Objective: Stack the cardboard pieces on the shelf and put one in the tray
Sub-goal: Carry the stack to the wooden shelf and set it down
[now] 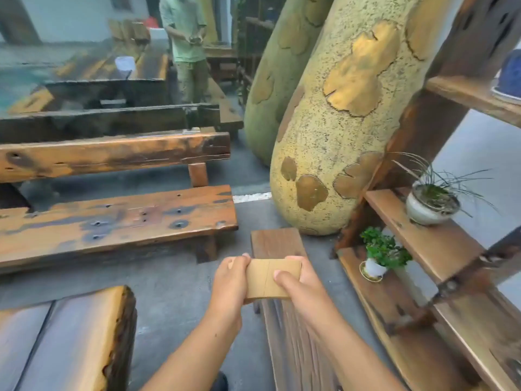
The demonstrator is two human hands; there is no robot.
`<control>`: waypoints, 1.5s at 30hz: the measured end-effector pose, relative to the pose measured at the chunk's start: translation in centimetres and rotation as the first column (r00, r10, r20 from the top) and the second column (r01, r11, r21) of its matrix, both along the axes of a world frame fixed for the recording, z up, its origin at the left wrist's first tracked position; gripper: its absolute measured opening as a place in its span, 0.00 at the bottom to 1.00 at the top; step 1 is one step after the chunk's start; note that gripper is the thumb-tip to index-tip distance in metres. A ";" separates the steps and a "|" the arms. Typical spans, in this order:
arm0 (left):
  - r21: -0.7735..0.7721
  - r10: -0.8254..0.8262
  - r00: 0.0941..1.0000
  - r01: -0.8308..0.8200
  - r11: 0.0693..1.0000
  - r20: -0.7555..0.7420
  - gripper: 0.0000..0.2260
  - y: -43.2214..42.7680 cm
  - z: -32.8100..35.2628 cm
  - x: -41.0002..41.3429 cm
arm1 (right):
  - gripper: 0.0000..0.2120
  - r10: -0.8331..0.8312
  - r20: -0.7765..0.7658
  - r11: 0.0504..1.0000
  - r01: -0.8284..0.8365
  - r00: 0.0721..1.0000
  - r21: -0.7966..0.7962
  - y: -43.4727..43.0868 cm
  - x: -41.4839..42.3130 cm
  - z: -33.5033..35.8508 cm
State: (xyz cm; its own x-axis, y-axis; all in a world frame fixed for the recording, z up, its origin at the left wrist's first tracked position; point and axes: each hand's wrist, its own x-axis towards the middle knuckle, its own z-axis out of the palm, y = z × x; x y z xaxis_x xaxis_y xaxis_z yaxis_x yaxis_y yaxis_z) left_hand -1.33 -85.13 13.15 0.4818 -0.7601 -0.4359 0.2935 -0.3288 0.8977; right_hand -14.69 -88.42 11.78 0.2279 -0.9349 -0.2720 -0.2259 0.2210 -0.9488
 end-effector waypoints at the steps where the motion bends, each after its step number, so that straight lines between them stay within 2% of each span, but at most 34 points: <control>1: -0.014 -0.027 1.000 0.027 1.000 -0.002 0.07 -1.2 0.2 -1.1 | 0.18 -0.085 0.018 0.996 0.085 0.996 0.013 -0.5 -0.7 0.1; 5: -0.015 -0.227 0.974 0.227 0.974 -0.001 0.07 -7.4 0.4 -4.8 | 0.23 -0.341 0.090 0.940 0.341 0.936 0.016 -4.1 -3.8 0.8; 9: -0.009 -0.416 0.909 0.416 0.909 0.024 0.09 -13.8 1.0 -6.8 | 0.30 -0.461 0.056 0.887 0.459 0.886 0.049 -8.4 -6.4 1.5; 16: -0.075 -0.595 0.786 0.612 0.787 0.166 0.13 -24.1 3.4 -9.8 | 0.19 -0.600 0.030 0.800 0.600 0.800 -0.011 -14.6 -8.5 4.1; 22: -0.134 -0.689 0.630 0.765 0.630 0.358 0.13 -27.7 4.3 -14.8 | 0.14 -0.787 0.088 0.605 0.791 0.611 -0.091 -16.3 -11.9 6.1; 26: -0.150 -0.741 0.543 0.834 0.531 0.394 0.15 -28.3 4.8 -18.3 | 0.12 -0.831 0.104 0.539 0.837 0.546 -0.093 -15.5 -14.8 6.5; 28: -0.190 -0.792 0.505 0.863 0.468 0.343 0.15 -28.1 5.2 -20.2 | 0.14 -0.858 0.117 0.489 0.864 0.501 -0.118 -15.0 -16.8 7.0; 31: -0.259 -0.856 0.471 0.872 0.416 0.213 0.25 -27.0 6.0 -22.9 | 0.13 -0.884 0.174 0.421 0.901 0.433 -0.101 -14.0 -19.9 7.8; 33: -0.276 -0.846 0.488 0.861 0.427 0.216 0.34 -26.1 6.4 -24.9 | 0.12 -0.895 0.231 0.374 0.924 0.382 -0.081 -13.6 -21.8 8.5; 35: -0.295 -0.845 0.521 0.831 0.472 0.115 0.38 -25.4 7.0 -27.1 | 0.11 -0.900 0.269 0.334 0.939 0.343 -0.079 -13.2 -23.6 9.1; 37: -0.350 -0.845 0.505 0.771 0.532 -0.175 0.37 -24.9 7.4 -29.2 | 0.10 -0.898 0.307 0.306 0.949 0.316 -0.083 -13.0 -25.1 9.8; 38: -0.388 -0.828 0.462 0.734 0.558 -0.317 0.36 -24.6 7.7 -30.3 | 0.10 -0.895 0.329 0.291 0.953 0.301 -0.081 -12.9 -25.8 10.1; 40: -0.421 -0.772 0.386 0.671 0.611 -0.505 0.32 -24.0 8.5 -32.0 | 0.10 -0.891 0.367 0.260 0.963 0.268 -0.072 -12.9 -26.8 10.7; 42: -0.441 -0.742 0.331 0.638 0.631 -0.584 0.29 -23.5 9.2 -33.6 | 0.09 -0.887 0.400 0.224 0.973 0.229 -0.060 -13.0 -27.9 11.3; 45: -0.485 -0.766 0.257 0.645 0.590 -0.589 0.28 -23.0 10.2 -35.4 | 0.09 -0.877 0.441 0.196 0.980 0.194 -0.041 -13.0 -29.5 12.5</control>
